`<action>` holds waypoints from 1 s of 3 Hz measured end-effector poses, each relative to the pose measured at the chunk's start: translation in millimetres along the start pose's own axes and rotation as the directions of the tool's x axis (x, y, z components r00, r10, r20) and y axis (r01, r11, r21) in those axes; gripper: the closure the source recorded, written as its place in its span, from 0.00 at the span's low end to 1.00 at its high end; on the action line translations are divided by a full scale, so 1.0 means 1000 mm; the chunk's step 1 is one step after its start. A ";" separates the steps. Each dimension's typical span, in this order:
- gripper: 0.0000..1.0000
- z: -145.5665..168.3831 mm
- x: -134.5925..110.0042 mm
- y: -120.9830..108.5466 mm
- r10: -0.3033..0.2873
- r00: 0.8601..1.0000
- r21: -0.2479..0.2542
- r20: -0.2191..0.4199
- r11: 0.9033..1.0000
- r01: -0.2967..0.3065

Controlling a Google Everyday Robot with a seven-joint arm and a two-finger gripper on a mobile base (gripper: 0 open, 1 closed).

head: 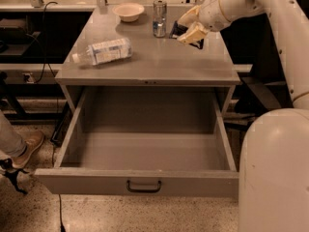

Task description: Pick rxbar blueberry from top drawer and place on counter

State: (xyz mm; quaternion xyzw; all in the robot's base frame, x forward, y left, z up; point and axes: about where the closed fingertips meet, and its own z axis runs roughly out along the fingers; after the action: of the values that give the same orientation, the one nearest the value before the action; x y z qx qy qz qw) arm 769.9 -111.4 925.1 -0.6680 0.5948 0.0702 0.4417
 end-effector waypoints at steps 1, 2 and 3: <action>0.07 0.002 -0.002 -0.003 0.007 1.000 -0.003 0.009 1.000 -0.007; 0.00 0.001 -0.002 -0.005 0.017 0.999 -0.003 0.031 1.000 -0.016; 0.00 -0.008 -0.001 -0.004 0.023 0.998 0.004 0.052 1.000 -0.023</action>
Offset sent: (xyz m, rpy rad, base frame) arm 0.0058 -0.0083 0.0154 0.0720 0.0066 0.0073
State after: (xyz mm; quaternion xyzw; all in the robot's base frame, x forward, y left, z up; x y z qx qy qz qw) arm 769.4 -116.3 931.9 -0.6580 0.5909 0.0914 0.4578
